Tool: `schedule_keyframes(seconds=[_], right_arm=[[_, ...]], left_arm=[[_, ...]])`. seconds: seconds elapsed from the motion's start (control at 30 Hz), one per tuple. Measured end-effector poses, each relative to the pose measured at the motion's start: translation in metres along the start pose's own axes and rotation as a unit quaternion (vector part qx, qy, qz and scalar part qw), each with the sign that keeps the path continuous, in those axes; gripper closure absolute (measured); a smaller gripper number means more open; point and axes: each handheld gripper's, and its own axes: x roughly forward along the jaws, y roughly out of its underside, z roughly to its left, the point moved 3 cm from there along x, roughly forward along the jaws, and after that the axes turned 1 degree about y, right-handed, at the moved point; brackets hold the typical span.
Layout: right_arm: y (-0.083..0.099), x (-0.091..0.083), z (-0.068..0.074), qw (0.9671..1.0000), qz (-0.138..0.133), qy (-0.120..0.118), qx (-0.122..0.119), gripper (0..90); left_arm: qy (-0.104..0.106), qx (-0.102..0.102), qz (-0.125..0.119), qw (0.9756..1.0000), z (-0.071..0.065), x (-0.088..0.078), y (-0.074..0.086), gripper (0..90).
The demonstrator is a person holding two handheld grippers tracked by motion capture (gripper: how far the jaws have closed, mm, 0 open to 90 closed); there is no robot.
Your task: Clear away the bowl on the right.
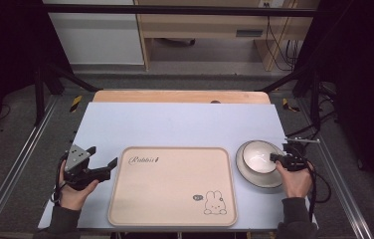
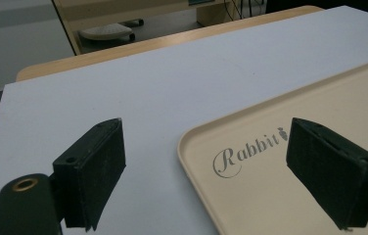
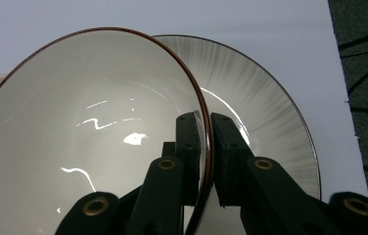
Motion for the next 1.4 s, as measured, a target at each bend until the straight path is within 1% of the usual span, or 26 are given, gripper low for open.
schedule_keyframes(seconds=[0.07,0.13,0.17,0.2,0.27,0.33,0.47,0.7,0.73,0.8,0.87,0.9,0.97,1.0,1.1,1.17,1.23,1.3,1.33,1.37,1.4], right_arm=[[0.0,-0.001,-0.001,1.0,-0.004,0.0,-0.007,82.8],[0.0,-0.001,0.0,1.0,-0.005,-0.004,-0.004,82.8],[0.0,-0.002,0.0,0.9999,-0.007,-0.001,-0.009,82.7],[0.0,-0.002,0.0,0.9999,-0.007,-0.001,-0.009,82.7],[-0.001,-0.003,0.002,1.0,-0.004,-0.003,0.003,82.7],[-0.001,-0.003,0.002,1.0,-0.004,-0.003,0.002,82.7],[-0.001,-0.003,0.002,0.9999,-0.009,-0.002,-0.012,82.6],[-0.001,-0.005,0.003,0.9999,-0.01,-0.005,-0.006,82.6],[-0.001,-0.005,0.002,0.9999,-0.012,-0.004,-0.011,82.6],[-0.001,-0.005,0.002,0.9998,-0.013,-0.005,-0.013,82.5],[-0.001,-0.007,0.003,0.9999,-0.013,-0.009,-0.005,82.5],[-0.001,-0.007,0.002,0.9997,-0.017,-0.01,-0.011,82.5],[-0.002,-0.009,0.004,0.9997,-0.017,-0.015,0.001,82.5],[-0.002,-0.009,0.003,0.9997,-0.02,-0.016,-0.006,82.5],[-0.003,-0.011,0.004,0.9996,-0.021,-0.021,-0.001,82.5],[-0.003,-0.012,0.005,0.9994,-0.024,-0.024,-0.002,82.4],[-0.003,-0.012,0.005,0.9993,-0.027,-0.025,-0.008,82.5],[-0.004,-0.013,0.006,0.9992,-0.03,-0.027,-0.008,82.4],[-0.004,-0.014,0.007,0.9991,-0.03,-0.028,-0.004,82.4],[-0.004,-0.014,0.006,0.9991,-0.031,-0.028,-0.01,82.4],[-0.004,-0.015,0.006,0.999,-0.032,-0.03,-0.01,82.5]], left_arm=[[0.0,0.0,-0.001,1.0,0.0,0.0,0.0,14.0],[-0.001,-0.002,-0.001,1.0,0.0,0.0,0.0,14.0],[-0.001,-0.001,-0.001,1.0,0.0,-0.001,0.0,14.1],[-0.001,-0.001,-0.001,1.0,0.0,-0.001,0.0,14.1],[-0.001,-0.002,-0.001,1.0,0.0,0.0,0.0,14.1],[-0.001,-0.002,-0.001,1.0,0.0,0.0,0.0,14.1],[-0.001,-0.002,-0.001,1.0,0.0,0.0,0.0,14.1],[-0.001,-0.001,-0.001,1.0,0.0,-0.001,0.0,14.1],[-0.001,-0.001,-0.001,1.0,0.001,-0.001,0.0,14.1],[-0.001,-0.002,-0.001,1.0,0.001,-0.001,0.0,14.1],[-0.001,-0.002,-0.003,1.0,0.0,-0.001,0.0,14.1],[-0.001,-0.002,-0.003,1.0,0.0,-0.001,0.0,14.1],[-0.001,-0.002,-0.004,1.0,0.001,-0.001,-0.001,14.1],[-0.001,-0.003,-0.004,1.0,0.001,-0.001,-0.001,14.1],[-0.002,-0.002,-0.004,1.0,0.001,-0.001,-0.001,14.1],[-0.002,-0.002,-0.004,1.0,0.001,-0.001,-0.001,14.1],[-0.002,-0.002,-0.003,1.0,0.001,-0.001,0.0,14.1],[-0.002,-0.002,-0.003,1.0,0.001,-0.001,0.0,14.1],[-0.002,-0.002,-0.003,1.0,0.001,-0.001,0.0,14.1],[-0.002,-0.002,-0.003,1.0,0.001,-0.001,0.0,14.1],[-0.002,-0.002,-0.003,1.0,0.001,-0.001,0.0,14.1]])
